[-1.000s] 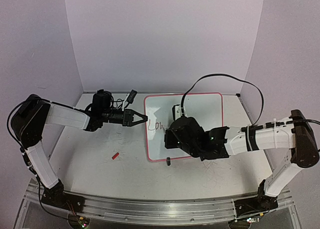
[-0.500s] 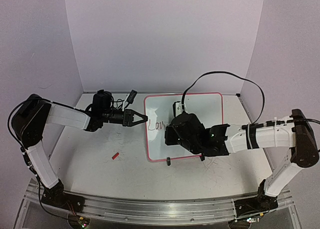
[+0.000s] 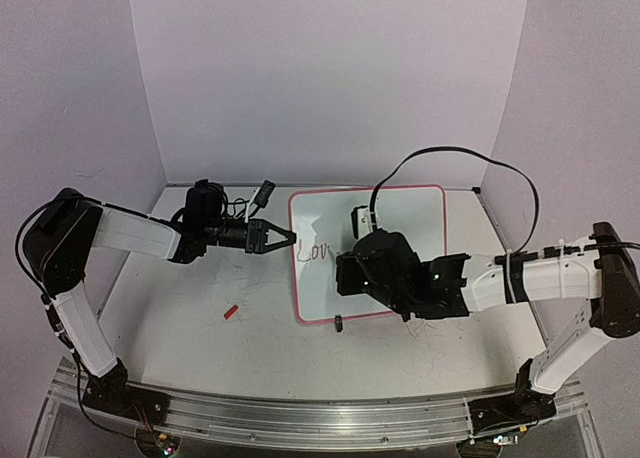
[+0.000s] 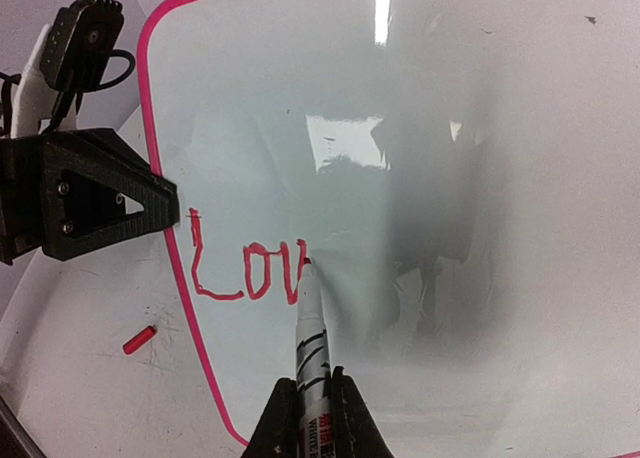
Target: Write a sentence on the whiteboard
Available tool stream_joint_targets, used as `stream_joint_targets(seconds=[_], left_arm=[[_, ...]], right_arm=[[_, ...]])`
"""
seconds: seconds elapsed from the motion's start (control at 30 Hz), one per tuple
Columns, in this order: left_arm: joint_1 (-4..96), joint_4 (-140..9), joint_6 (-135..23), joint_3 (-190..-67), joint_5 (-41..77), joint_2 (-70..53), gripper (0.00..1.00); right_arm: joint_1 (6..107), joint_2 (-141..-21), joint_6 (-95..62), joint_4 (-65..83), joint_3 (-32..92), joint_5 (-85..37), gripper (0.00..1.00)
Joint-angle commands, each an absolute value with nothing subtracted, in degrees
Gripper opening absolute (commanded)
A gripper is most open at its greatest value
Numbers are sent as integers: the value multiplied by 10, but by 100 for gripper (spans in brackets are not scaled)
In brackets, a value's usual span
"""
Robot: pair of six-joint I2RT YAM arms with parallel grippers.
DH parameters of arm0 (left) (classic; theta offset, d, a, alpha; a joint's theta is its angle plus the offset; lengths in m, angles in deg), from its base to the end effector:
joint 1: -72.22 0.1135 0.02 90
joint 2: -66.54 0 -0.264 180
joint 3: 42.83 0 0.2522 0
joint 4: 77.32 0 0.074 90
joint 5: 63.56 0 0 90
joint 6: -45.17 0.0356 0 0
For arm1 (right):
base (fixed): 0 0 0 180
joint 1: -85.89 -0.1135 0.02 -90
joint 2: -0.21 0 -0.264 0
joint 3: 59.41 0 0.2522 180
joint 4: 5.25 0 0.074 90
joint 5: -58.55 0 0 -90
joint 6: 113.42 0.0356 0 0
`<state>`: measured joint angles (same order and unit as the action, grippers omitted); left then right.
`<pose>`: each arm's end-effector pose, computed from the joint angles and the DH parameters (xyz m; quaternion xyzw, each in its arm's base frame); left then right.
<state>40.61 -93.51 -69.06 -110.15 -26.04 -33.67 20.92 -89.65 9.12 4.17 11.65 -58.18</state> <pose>0.3005 -0.2181 0.2089 0.3097 0.7011 -0.5641 0.3070 0.1631 0.3116 0.2462 -0.1192 0.8348 0.2448 0.4785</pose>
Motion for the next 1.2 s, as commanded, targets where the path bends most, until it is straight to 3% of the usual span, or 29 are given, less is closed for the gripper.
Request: stream_joint_targets(seconds=[0.0,1.17], left_arm=[[395,-938,-704,-1117,-289,-335,0],[395,-938,-704,-1118,-292,-338,0]], right_arm=[[206,-901,90,25,128,-578,0],[215,-892,149,72,112,-640,0]])
